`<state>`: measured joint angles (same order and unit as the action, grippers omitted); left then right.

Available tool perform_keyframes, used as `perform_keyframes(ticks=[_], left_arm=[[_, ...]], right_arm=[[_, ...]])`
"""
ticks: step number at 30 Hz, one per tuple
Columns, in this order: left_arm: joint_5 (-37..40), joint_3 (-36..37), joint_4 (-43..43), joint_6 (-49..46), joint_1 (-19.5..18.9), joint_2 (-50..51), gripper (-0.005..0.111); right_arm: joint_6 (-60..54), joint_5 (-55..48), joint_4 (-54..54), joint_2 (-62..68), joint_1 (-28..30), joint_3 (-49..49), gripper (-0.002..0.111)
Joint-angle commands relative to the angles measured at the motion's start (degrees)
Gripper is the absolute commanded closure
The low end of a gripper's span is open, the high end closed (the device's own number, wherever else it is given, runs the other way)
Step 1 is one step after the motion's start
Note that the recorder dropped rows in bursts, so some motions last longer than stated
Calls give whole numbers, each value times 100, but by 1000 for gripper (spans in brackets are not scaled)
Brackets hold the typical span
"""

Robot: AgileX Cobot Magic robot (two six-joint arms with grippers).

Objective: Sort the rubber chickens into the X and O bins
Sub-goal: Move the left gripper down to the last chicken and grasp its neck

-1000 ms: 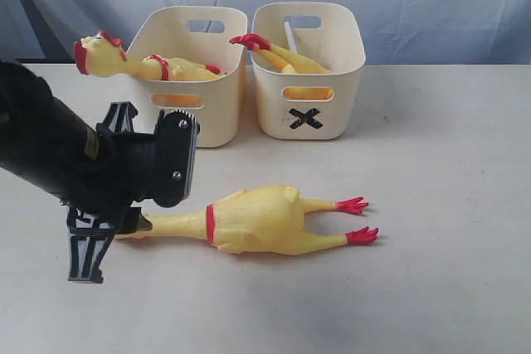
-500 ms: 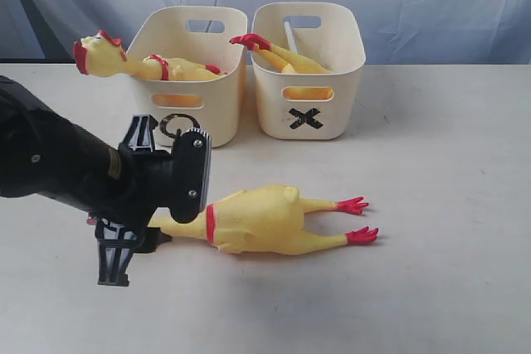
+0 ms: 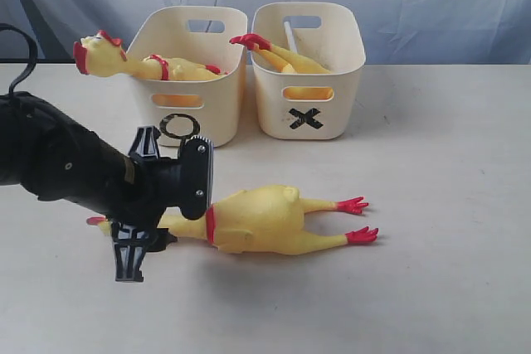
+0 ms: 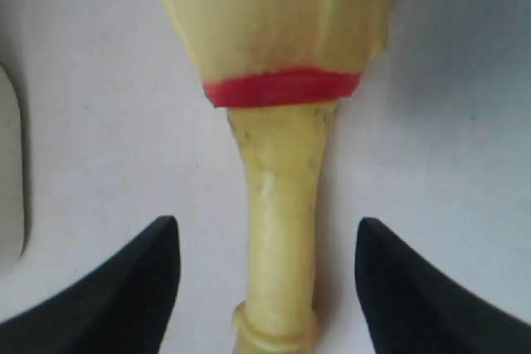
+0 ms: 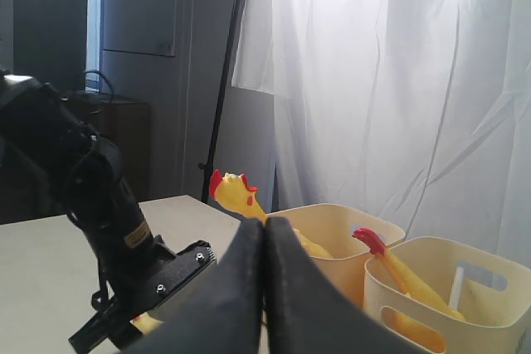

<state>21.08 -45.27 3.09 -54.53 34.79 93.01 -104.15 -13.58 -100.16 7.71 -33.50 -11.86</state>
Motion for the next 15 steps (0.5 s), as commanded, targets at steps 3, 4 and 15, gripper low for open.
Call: perform_keyframes(ticks=[3, 4, 15], left_arm=[[-317, 27, -211, 54, -37, 292, 48], [-329, 27, -211, 54, -37, 336, 48], [-635, 27, -259, 54, -37, 689, 48]], right_arm=[[-13, 16, 21, -21, 30, 24, 109], [-13, 16, 21, -21, 30, 24, 109], [-13, 16, 21, -21, 30, 24, 109]])
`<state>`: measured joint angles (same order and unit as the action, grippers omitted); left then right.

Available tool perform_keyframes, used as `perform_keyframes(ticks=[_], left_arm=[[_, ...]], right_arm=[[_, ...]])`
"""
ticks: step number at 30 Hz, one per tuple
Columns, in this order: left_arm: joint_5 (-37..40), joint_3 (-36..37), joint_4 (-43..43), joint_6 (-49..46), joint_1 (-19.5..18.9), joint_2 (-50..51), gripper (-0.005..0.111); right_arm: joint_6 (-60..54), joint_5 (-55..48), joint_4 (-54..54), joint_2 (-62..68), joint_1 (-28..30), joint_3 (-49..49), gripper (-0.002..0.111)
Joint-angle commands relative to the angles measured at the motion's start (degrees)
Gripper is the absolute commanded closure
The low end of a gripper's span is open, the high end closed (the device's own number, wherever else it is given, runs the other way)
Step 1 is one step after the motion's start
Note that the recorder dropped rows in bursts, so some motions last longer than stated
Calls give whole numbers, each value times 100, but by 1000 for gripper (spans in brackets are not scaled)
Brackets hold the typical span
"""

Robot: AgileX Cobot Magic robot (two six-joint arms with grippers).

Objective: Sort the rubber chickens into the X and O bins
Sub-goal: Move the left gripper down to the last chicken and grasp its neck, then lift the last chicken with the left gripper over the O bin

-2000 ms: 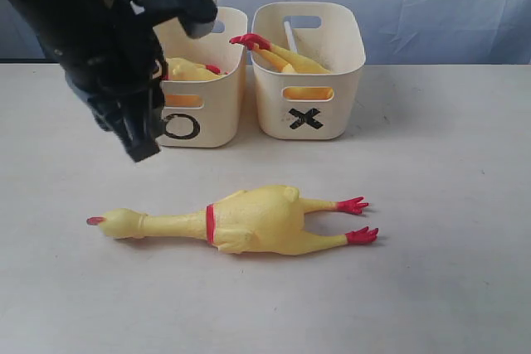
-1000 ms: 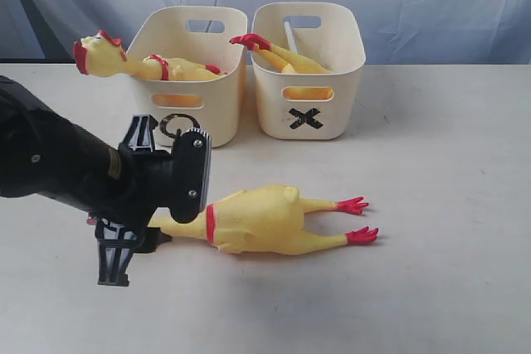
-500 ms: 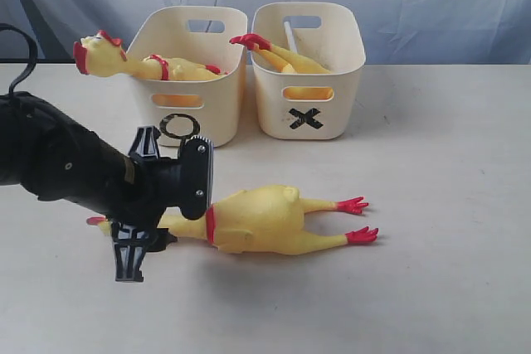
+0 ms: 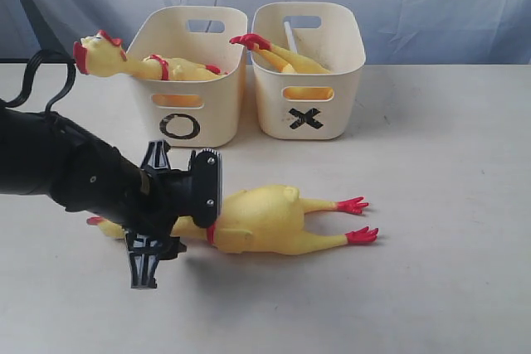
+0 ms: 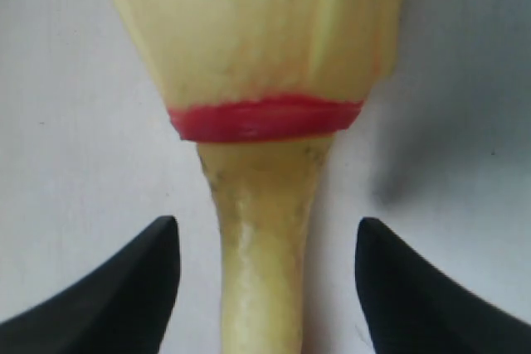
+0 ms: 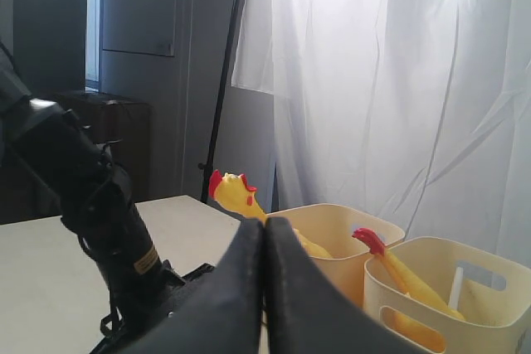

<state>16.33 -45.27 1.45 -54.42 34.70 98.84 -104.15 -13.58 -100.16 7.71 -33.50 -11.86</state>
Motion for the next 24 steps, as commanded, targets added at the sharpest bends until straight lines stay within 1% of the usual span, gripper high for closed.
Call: perform_keyframes(ticks=[1, 16, 19, 24], left_arm=[[-160, 27, -95, 43, -28, 118, 48], [-287, 27, -95, 43, -28, 383, 48], [-299, 27, -95, 43, -28, 454, 56], [-378, 27, -95, 43, -28, 472, 78]], right_arm=[[-13, 16, 21, -21, 30, 24, 109], [-13, -4, 21, -21, 30, 24, 109], [-13, -4, 21, -21, 30, 24, 109], [-13, -4, 21, -21, 30, 24, 109]])
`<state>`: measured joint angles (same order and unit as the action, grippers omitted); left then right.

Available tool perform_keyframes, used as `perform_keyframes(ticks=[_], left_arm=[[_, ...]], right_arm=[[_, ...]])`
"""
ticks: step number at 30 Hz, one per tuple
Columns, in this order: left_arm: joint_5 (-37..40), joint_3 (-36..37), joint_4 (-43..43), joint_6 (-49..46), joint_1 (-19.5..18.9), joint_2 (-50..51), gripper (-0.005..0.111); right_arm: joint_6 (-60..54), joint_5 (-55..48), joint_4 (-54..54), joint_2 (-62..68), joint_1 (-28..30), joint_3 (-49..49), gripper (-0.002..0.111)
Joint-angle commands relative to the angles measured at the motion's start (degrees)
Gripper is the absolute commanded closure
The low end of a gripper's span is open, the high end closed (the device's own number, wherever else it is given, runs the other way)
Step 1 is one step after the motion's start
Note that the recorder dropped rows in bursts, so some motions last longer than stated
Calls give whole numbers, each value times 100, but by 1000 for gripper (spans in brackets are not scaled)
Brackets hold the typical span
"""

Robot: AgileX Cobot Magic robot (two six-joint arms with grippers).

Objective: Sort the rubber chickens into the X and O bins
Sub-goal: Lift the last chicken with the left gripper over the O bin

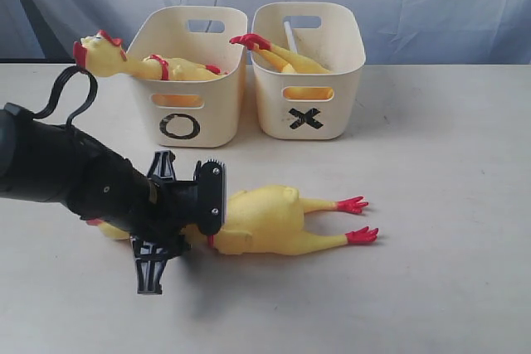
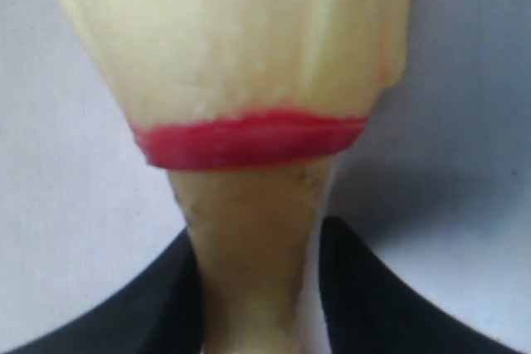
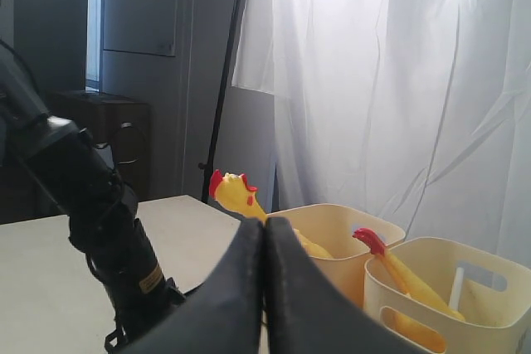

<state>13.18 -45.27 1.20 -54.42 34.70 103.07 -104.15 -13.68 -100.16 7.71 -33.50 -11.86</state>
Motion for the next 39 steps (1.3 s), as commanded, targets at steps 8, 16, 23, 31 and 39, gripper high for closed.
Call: perform_keyframes(ticks=[8, 16, 23, 31, 39], left_arm=[[-24, 27, -70, 43, -28, 49, 103], [587, 27, -245, 43, -28, -533, 107], [1094, 27, -1182, 43, -28, -1418, 107], [1965, -307, -1591, 1563, -28, -2119, 107], [2071, -973, -1579, 3008, -28, -2433, 107]], right_arm=[[-13, 28, 21, -21, 30, 24, 109], [-13, 28, 21, -21, 30, 24, 109], [-13, 28, 21, -21, 30, 24, 109], [-13, 9, 21, -21, 30, 24, 109], [-13, 9, 21, -21, 30, 24, 109]])
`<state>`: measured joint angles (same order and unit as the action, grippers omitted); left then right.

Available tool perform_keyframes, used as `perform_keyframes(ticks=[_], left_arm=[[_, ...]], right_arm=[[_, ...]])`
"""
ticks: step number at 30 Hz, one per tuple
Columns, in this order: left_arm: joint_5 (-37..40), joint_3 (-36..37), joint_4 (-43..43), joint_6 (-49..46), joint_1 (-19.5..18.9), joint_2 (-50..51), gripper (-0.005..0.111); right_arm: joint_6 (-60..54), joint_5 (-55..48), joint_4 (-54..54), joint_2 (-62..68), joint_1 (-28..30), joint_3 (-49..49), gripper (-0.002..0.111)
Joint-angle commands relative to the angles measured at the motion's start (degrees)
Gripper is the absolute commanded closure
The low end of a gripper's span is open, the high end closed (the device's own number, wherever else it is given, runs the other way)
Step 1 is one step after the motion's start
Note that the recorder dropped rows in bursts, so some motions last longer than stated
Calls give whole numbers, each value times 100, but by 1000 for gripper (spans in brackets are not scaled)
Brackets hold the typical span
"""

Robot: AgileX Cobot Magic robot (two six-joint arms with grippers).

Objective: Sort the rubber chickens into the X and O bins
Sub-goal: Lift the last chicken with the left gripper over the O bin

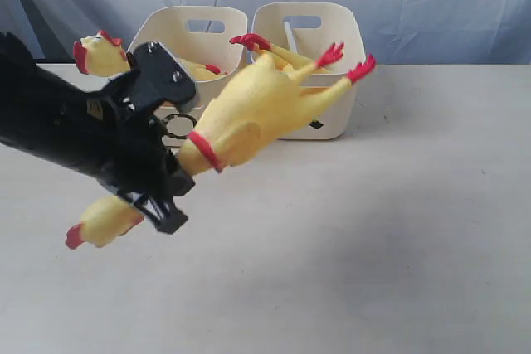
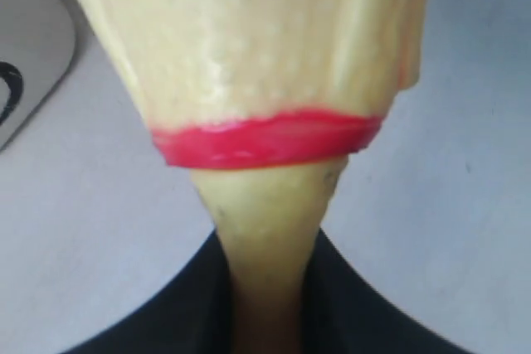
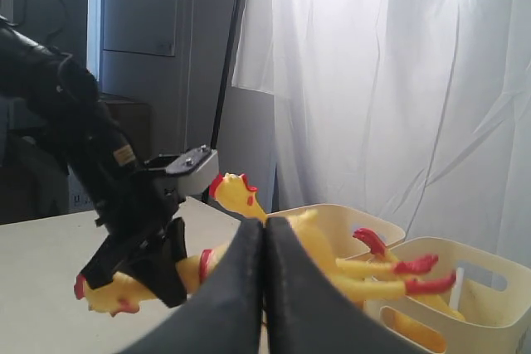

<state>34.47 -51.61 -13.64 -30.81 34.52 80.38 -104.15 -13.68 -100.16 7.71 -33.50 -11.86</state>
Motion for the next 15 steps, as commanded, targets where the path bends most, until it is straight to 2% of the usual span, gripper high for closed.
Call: perform_keyframes(ticks=[1, 5, 8, 10, 15], left_arm=[[-58, -430, -95, 726, -11, -174, 107], [66, -903, -69, 1484, -185, -179, 107], [323, -1401, -69, 1996, -601, -179, 107], [455, -1726, -81, 2188, -823, -169, 107], [770, -2441, -455, 2317, -1047, 58, 107]], right_arm=[[-13, 9, 21, -21, 30, 24, 109], [-13, 9, 21, -21, 30, 24, 109], [-13, 40, 21, -21, 30, 24, 109], [-13, 27, 21, -21, 30, 24, 109], [-13, 27, 21, -21, 30, 24, 109]])
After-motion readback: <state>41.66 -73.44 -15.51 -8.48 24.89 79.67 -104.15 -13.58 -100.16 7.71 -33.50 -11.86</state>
